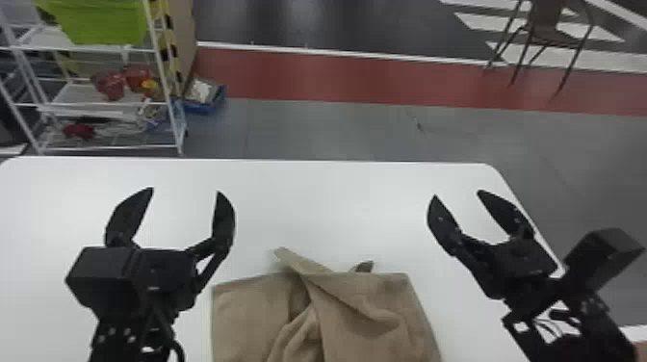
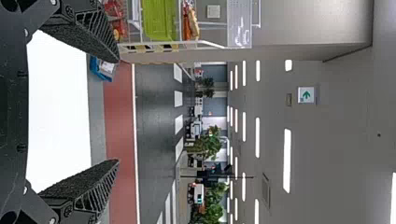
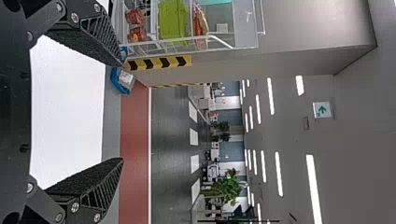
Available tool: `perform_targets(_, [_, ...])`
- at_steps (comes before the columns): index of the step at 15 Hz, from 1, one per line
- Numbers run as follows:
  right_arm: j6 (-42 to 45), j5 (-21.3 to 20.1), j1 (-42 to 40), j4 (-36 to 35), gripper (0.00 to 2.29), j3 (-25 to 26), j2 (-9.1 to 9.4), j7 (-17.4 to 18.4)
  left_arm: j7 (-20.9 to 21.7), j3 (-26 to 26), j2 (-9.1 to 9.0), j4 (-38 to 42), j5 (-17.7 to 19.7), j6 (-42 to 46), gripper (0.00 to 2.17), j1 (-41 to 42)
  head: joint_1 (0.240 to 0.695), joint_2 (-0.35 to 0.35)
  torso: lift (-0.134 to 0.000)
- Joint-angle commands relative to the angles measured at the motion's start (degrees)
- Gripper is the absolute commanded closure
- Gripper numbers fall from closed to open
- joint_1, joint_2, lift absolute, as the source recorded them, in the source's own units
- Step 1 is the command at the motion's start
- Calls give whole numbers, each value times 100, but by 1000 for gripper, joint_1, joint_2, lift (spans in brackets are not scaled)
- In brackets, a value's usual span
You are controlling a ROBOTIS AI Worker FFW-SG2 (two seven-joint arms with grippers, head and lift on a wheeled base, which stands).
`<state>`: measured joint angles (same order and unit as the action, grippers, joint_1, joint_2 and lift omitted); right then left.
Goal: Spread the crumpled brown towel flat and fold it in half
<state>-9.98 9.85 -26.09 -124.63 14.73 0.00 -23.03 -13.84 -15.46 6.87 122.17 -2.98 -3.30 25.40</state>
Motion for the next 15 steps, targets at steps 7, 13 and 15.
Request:
perform_targets(7, [-70,-9,95,0,184,56,5,-9,13,-71,-19,44,-36,-106,140,-44,695,-172,-122])
perform_targets(13, [-70,-18,130,0,184,74,5,-35,4,-63,-28,26,-36,-159,140,-70,695,-172,-122])
perform_targets(15, [-70,-80,139,79,184,109,5,-70,4,-45,-37,9,-18,-159,140,-70,695,-172,-122])
